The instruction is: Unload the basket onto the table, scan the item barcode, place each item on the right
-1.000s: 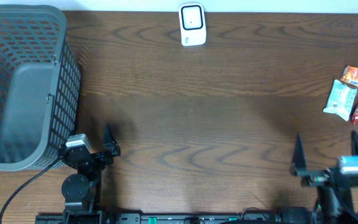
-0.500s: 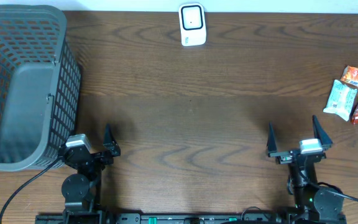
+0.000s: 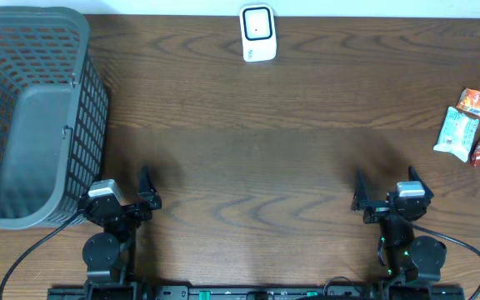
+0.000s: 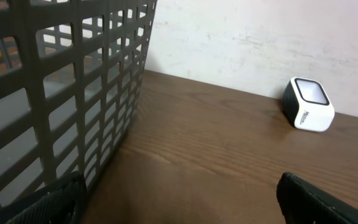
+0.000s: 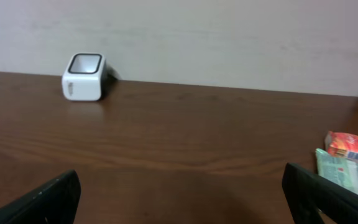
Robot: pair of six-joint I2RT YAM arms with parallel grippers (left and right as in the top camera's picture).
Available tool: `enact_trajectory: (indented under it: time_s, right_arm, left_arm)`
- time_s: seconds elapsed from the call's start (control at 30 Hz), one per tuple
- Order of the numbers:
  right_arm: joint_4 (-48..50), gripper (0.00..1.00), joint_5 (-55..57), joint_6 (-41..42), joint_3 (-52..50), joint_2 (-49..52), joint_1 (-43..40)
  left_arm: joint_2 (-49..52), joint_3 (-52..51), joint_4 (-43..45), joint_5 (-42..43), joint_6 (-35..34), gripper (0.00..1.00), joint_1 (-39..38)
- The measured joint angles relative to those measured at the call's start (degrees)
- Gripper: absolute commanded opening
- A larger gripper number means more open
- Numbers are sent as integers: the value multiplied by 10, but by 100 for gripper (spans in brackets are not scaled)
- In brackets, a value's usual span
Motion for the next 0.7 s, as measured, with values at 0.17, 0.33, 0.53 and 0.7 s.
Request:
enact_trajectory:
  time_s: [0.17, 0.33, 0.53, 0.7]
  right_arm:
    - [0, 99, 8, 7, 0, 0, 0]
    - [0, 99, 12, 10, 0, 0, 0]
    - [0, 99, 12, 11, 0, 0, 0]
    - [0, 99, 12, 11, 0, 0, 0]
  left_arm:
    - [0, 0, 0, 0, 0, 98, 0]
    - [0, 0, 0, 0, 0, 98, 0]
    - [0, 0, 0, 0, 0, 98, 0]
    - [0, 0, 0, 0, 0, 98, 0]
